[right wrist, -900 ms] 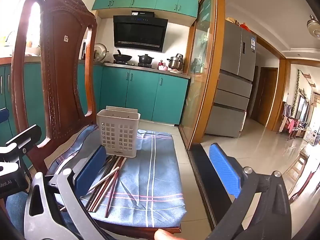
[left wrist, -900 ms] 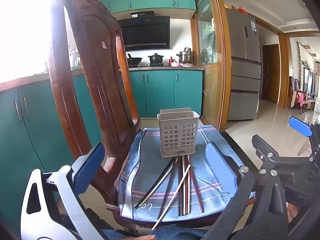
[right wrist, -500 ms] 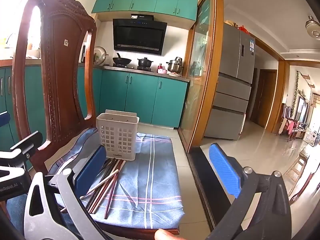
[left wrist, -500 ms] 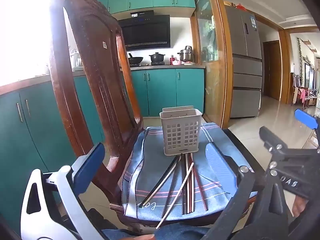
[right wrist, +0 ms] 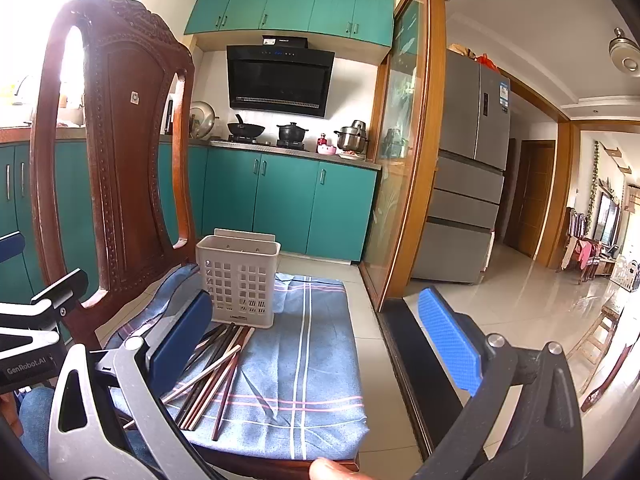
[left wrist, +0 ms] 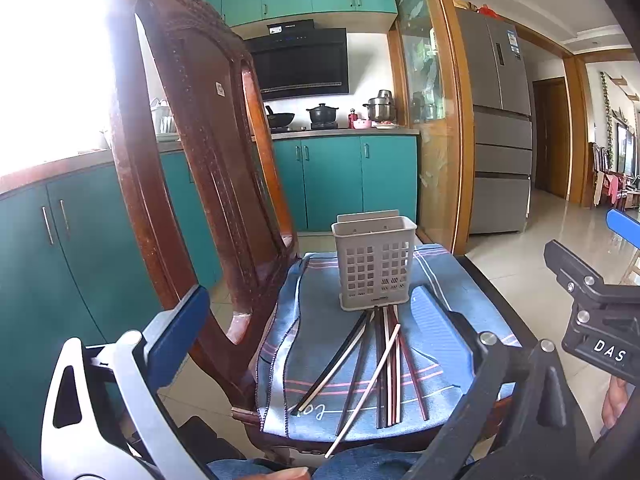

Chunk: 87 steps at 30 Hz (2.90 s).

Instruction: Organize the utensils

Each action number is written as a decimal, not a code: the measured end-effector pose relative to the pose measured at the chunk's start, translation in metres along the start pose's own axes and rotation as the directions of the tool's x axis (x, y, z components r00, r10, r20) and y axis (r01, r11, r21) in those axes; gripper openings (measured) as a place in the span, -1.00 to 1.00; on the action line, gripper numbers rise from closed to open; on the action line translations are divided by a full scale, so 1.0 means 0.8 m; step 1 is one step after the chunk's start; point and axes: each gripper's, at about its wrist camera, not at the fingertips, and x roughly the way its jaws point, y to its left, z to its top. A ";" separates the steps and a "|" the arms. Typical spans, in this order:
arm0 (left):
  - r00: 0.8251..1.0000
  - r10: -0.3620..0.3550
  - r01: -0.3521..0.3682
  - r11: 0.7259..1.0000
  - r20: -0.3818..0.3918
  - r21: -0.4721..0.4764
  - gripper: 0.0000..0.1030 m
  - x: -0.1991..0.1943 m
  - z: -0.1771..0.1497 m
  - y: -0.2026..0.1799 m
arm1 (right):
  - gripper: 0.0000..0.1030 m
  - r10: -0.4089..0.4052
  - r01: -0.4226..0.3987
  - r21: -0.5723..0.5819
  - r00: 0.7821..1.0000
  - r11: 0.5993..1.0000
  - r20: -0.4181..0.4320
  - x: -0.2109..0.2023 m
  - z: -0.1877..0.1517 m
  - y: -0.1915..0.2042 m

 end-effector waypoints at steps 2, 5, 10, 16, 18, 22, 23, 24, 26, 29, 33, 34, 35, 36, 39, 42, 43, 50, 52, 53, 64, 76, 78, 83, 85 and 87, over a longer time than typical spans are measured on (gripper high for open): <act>1.000 0.001 -0.001 1.000 0.000 0.000 0.95 0.000 0.000 0.000 | 0.95 0.000 0.000 0.001 1.000 1.000 0.000 0.000 0.000 0.000; 1.000 0.003 -0.003 1.000 0.000 0.001 0.95 0.000 -0.001 0.000 | 0.95 -0.001 0.001 0.000 1.000 1.000 0.002 0.000 0.000 0.001; 1.000 0.005 -0.005 1.000 -0.003 -0.002 0.95 0.001 0.001 0.002 | 0.95 0.001 -0.001 0.002 1.000 1.000 0.001 0.000 0.000 0.000; 1.000 0.008 -0.008 1.000 -0.003 0.001 0.95 0.000 0.001 0.003 | 0.95 0.003 -0.003 0.001 1.000 1.000 0.000 0.000 0.000 0.001; 1.000 0.009 -0.009 1.000 -0.004 0.000 0.95 0.000 0.001 0.003 | 0.95 0.004 -0.004 0.002 1.000 1.000 -0.001 0.000 -0.001 0.001; 1.000 0.010 -0.010 1.000 -0.005 0.000 0.95 0.000 0.001 0.003 | 0.95 0.007 -0.007 0.000 1.000 1.000 0.000 -0.001 -0.001 0.001; 1.000 0.010 -0.010 1.000 -0.005 0.000 0.95 0.000 0.001 0.003 | 0.95 0.008 -0.008 0.001 1.000 1.000 -0.001 -0.001 -0.001 0.001; 1.000 0.010 -0.010 1.000 -0.005 0.001 0.95 0.000 0.001 0.003 | 0.95 0.007 -0.007 0.001 1.000 1.000 -0.001 -0.001 -0.001 0.001; 1.000 0.010 -0.010 1.000 -0.006 0.001 0.95 0.001 0.001 0.003 | 0.95 0.006 -0.006 0.002 1.000 1.000 -0.002 -0.001 -0.001 0.001; 1.000 0.010 -0.010 1.000 -0.006 0.001 0.95 0.001 0.001 0.003 | 0.95 0.010 -0.010 0.003 1.000 1.000 -0.002 -0.002 -0.002 0.001; 1.000 0.011 -0.011 1.000 -0.007 0.003 0.95 0.001 0.001 0.003 | 0.95 0.010 -0.010 0.003 1.000 1.000 -0.002 -0.002 -0.002 0.001; 1.000 0.011 -0.011 1.000 -0.007 0.003 0.95 0.001 0.001 0.003 | 0.95 0.009 -0.009 0.003 1.000 1.000 -0.002 -0.002 -0.003 0.001; 1.000 0.010 -0.010 1.000 -0.007 0.004 0.95 0.001 0.001 0.004 | 0.95 0.009 -0.009 0.003 1.000 1.000 -0.002 -0.002 -0.002 0.001; 1.000 0.011 -0.011 1.000 -0.007 0.005 0.95 0.001 0.000 0.004 | 0.95 0.009 -0.009 0.003 1.000 1.000 -0.002 -0.002 -0.003 0.001; 1.000 0.012 -0.012 1.000 -0.010 0.005 0.95 0.001 0.000 0.004 | 0.95 0.010 -0.010 0.004 1.000 1.000 -0.004 -0.002 -0.003 0.001; 1.000 0.012 -0.012 1.000 -0.011 0.007 0.95 0.001 0.000 0.004 | 0.95 0.011 -0.011 0.005 1.000 1.000 -0.008 -0.002 -0.005 0.001; 1.000 0.012 -0.012 1.000 -0.012 0.007 0.95 0.001 0.000 0.004 | 0.95 0.012 -0.012 0.006 1.000 1.000 -0.008 -0.002 -0.005 0.000; 1.000 0.014 -0.014 1.000 -0.015 0.011 0.95 0.001 0.000 0.004 | 0.95 0.013 -0.013 0.007 1.000 1.000 -0.011 -0.001 -0.007 -0.001; 1.000 0.014 -0.014 1.000 -0.015 0.012 0.95 0.001 -0.001 0.002 | 0.95 0.014 -0.014 0.009 1.000 1.000 -0.013 -0.001 -0.008 -0.001; 1.000 0.014 -0.014 1.000 -0.015 0.012 0.95 0.001 -0.001 0.002 | 0.95 0.015 -0.014 0.010 1.000 1.000 -0.013 0.000 -0.008 -0.002; 1.000 0.014 -0.013 1.000 -0.019 0.018 0.95 0.003 -0.001 0.001 | 0.95 0.017 -0.017 0.011 1.000 1.000 -0.015 0.001 -0.010 -0.003; 1.000 0.014 -0.014 1.000 -0.020 0.022 0.95 0.003 -0.003 0.000 | 0.95 0.018 -0.018 0.013 1.000 1.000 -0.019 0.003 -0.012 -0.003; 1.000 0.014 -0.013 1.000 -0.020 0.022 0.95 0.003 -0.003 0.000 | 0.95 0.018 -0.018 0.014 1.000 1.000 -0.018 0.003 -0.012 -0.003; 1.000 0.014 -0.014 1.000 -0.020 0.022 0.95 0.003 -0.002 -0.001 | 0.95 0.018 -0.017 0.013 1.000 1.000 -0.019 0.003 -0.012 -0.003; 1.000 0.014 -0.013 1.000 -0.020 0.022 0.95 0.003 -0.002 -0.001 | 0.95 0.018 -0.018 0.013 1.000 1.000 -0.019 0.003 -0.012 -0.003; 1.000 0.014 -0.013 1.000 -0.020 0.023 0.95 0.003 -0.003 -0.001 | 0.95 0.018 -0.018 0.013 1.000 1.000 -0.020 0.003 -0.013 -0.003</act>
